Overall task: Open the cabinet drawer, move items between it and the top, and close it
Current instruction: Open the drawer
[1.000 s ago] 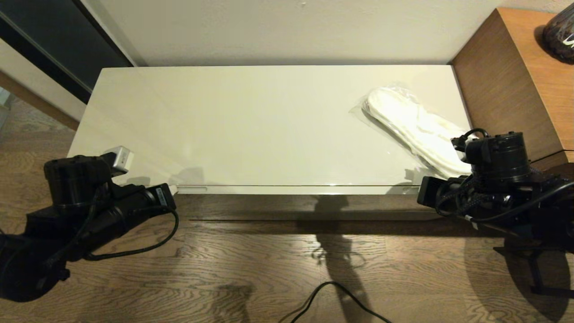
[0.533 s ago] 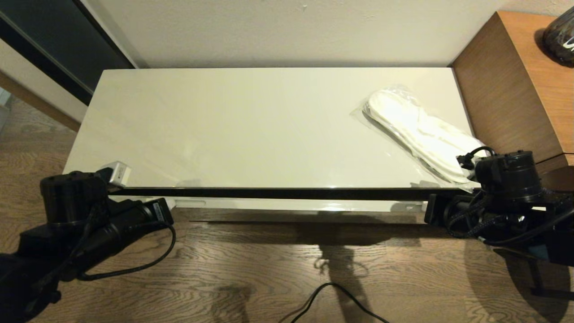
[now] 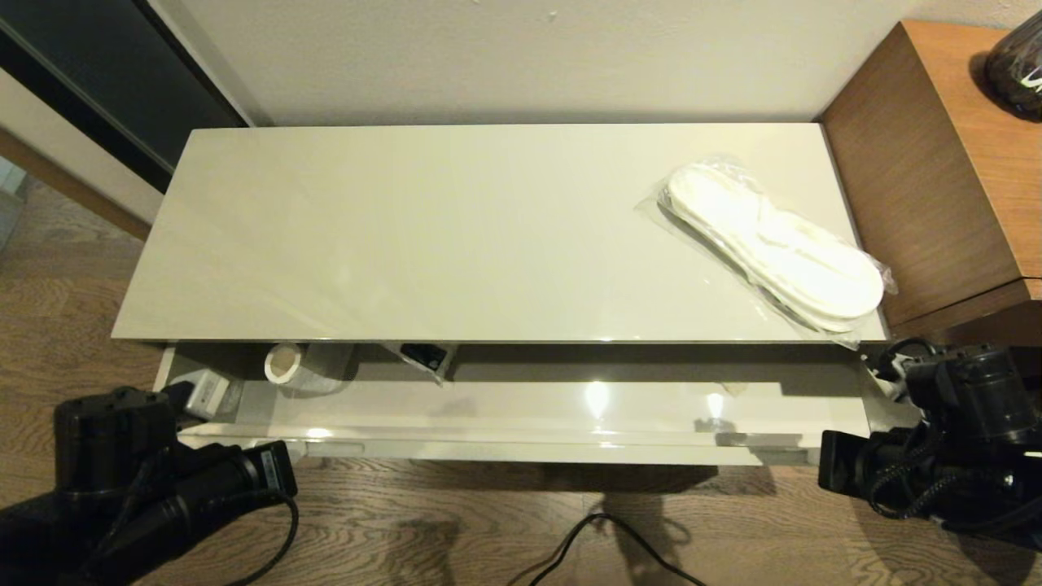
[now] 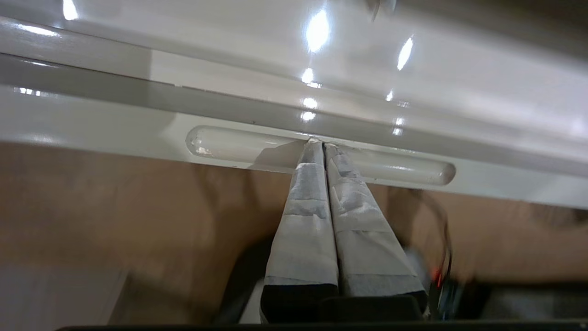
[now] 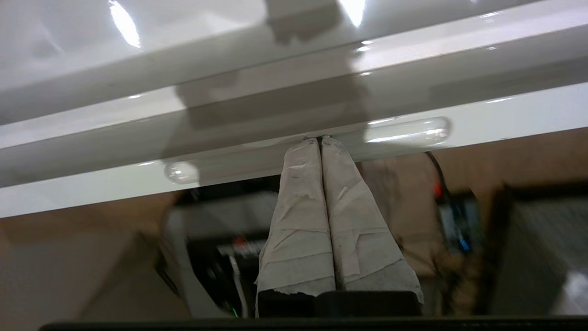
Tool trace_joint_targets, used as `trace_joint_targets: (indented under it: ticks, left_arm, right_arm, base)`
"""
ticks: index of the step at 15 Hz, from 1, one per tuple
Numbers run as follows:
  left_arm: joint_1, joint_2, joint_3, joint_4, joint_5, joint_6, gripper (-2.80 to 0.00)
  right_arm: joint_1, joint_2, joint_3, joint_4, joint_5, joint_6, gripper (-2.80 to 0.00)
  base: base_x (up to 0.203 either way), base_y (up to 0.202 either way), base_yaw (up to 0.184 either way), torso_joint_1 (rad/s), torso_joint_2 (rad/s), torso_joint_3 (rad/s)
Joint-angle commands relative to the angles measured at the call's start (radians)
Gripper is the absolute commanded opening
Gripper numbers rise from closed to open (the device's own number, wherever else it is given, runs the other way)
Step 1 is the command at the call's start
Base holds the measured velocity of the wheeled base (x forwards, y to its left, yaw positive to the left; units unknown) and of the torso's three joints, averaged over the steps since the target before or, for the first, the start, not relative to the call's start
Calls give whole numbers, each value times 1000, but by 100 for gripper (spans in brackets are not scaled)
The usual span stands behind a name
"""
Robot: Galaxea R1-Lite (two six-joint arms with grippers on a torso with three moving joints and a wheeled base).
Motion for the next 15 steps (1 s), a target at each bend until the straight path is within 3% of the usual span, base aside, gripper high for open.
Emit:
trace_joint_targets:
  ticks: [1, 4, 6, 9, 11, 12, 15]
  left_arm:
    - [-13, -76, 66, 58, -1, 13, -280]
    - [-22, -360, 94, 317, -12, 39, -280]
    - [-23, -614, 42, 630, -60, 36, -280]
    - [-19, -961, -250, 1243, -175, -8, -280]
    - [-13, -1086, -399, 1522, -214, -35, -280]
    - [-8, -1103, -421, 1565, -220, -48, -280]
    - [4, -1046, -375, 1404, -226, -89, -280]
  right_arm:
    - [2, -113, 45, 12, 1, -25, -280]
    - [3, -350, 68, 222, 24, -86, -280]
    - [4, -516, 51, 429, 58, -108, -280]
    - [9, -753, -81, 765, 88, -139, -280]
    - [10, -784, -137, 850, 93, -148, -280]
    - [10, -758, -156, 836, 91, -147, -280]
    - [9, -699, -189, 778, 79, -141, -280]
  base:
    - [0, 0, 0, 0, 0, 0]
    - [0, 0, 0, 0, 0, 0]
    - [0, 0, 0, 0, 0, 0]
    - [0, 0, 0, 0, 0, 0]
    - [0, 0, 0, 0, 0, 0]
    - [0, 0, 0, 0, 0, 0]
    - [0, 0, 0, 0, 0, 0]
